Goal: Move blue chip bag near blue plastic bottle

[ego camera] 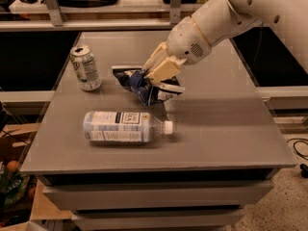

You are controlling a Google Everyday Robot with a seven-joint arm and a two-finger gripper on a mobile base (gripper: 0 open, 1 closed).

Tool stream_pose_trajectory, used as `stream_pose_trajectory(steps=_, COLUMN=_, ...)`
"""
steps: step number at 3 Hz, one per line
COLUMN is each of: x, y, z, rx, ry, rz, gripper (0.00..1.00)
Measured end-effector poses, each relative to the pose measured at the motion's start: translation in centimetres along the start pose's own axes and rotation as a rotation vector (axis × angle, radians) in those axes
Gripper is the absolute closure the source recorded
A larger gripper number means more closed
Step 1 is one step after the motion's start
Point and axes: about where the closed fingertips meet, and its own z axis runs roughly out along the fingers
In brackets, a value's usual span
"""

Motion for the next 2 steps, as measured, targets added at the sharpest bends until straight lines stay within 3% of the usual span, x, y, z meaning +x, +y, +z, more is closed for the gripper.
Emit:
stream_pose_trajectory(steps=1, x=-0.01, y=0.08, z=0.15, rx=-0.008, ry=-0.004, rz=-0.005, gripper=0.12)
stream_pose_trajectory(steps=2, x=0.01, y=0.16, z=0.3, rx=-0.018, ry=-0.01, rz=-0.014, gripper=0.0)
